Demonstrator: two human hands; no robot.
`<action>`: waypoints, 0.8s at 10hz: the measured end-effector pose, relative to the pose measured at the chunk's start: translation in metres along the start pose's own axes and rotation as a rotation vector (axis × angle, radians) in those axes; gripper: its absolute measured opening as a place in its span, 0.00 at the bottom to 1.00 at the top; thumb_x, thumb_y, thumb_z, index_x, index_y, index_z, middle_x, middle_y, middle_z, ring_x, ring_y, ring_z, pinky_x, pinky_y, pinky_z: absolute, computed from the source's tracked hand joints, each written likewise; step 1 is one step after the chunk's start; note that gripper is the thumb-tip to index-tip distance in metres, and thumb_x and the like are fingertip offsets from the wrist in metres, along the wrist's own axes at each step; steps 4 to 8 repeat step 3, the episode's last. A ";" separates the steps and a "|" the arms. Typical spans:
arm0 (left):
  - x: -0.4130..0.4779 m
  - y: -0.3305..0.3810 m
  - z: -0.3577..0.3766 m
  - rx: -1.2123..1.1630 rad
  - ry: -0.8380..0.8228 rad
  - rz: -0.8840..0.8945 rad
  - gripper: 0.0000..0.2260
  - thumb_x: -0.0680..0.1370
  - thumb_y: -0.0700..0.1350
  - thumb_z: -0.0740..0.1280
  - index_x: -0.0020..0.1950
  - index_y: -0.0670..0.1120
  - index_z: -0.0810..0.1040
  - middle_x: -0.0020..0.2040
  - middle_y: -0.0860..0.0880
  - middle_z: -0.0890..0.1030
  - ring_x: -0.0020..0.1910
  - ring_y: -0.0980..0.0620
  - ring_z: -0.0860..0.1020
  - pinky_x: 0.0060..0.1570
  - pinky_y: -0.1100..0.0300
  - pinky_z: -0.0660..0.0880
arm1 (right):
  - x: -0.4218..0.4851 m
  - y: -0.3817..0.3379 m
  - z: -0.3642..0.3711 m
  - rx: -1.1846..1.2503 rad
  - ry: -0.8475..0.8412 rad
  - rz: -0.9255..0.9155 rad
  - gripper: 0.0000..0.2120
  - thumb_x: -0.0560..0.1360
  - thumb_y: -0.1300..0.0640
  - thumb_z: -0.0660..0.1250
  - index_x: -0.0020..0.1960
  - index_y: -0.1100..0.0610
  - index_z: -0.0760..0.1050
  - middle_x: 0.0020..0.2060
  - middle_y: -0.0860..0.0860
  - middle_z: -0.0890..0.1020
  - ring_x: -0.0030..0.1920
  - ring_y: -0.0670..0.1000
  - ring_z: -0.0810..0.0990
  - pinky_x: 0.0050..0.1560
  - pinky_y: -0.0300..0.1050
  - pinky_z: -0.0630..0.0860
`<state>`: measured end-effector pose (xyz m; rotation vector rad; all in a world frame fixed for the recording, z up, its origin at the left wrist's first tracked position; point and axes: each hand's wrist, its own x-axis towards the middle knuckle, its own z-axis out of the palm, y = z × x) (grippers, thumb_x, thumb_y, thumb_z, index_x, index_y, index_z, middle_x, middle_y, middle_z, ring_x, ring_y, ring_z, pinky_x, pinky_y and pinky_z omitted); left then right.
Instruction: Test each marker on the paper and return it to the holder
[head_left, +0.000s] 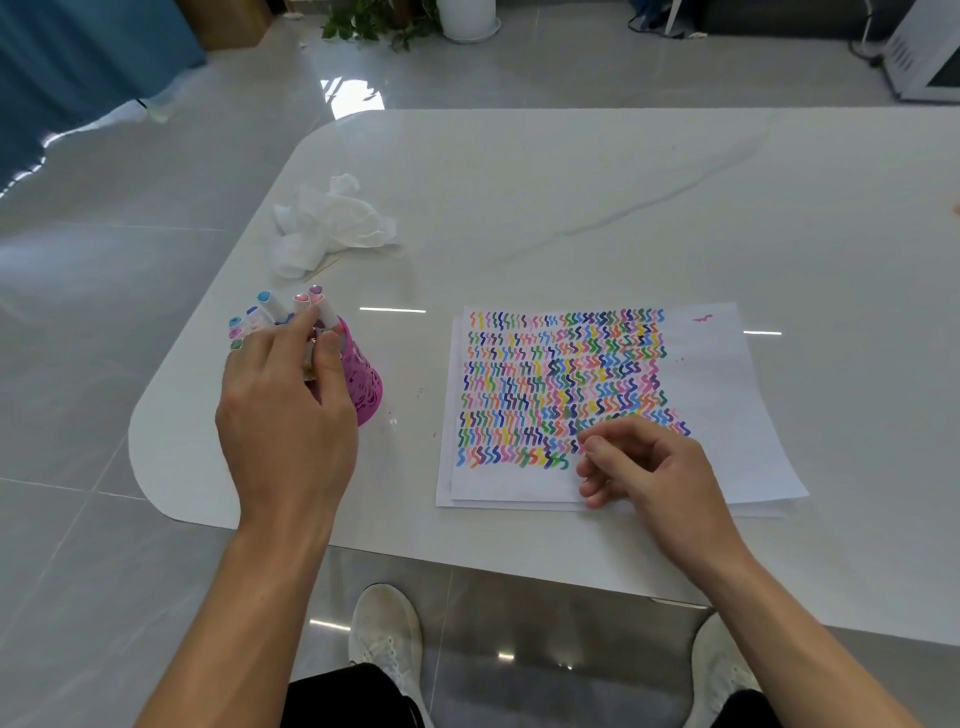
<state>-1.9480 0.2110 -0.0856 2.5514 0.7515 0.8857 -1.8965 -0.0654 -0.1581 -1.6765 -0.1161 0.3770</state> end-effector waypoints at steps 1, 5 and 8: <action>-0.002 0.004 -0.002 -0.033 0.049 0.067 0.14 0.82 0.44 0.63 0.68 0.47 0.77 0.60 0.47 0.80 0.60 0.47 0.74 0.61 0.51 0.71 | -0.002 0.002 0.003 0.015 0.048 -0.020 0.06 0.81 0.64 0.70 0.49 0.56 0.84 0.37 0.55 0.87 0.35 0.57 0.86 0.37 0.45 0.84; -0.012 0.017 -0.002 -0.119 0.059 0.268 0.14 0.80 0.37 0.65 0.65 0.42 0.78 0.58 0.45 0.81 0.58 0.45 0.76 0.64 0.62 0.66 | -0.010 0.001 0.010 0.020 0.143 -0.124 0.08 0.81 0.64 0.70 0.48 0.52 0.83 0.36 0.54 0.86 0.34 0.55 0.85 0.35 0.43 0.82; -0.012 0.017 -0.002 -0.119 0.059 0.268 0.14 0.80 0.37 0.65 0.65 0.42 0.78 0.58 0.45 0.81 0.58 0.45 0.76 0.64 0.62 0.66 | -0.010 0.001 0.010 0.020 0.143 -0.124 0.08 0.81 0.64 0.70 0.48 0.52 0.83 0.36 0.54 0.86 0.34 0.55 0.85 0.35 0.43 0.82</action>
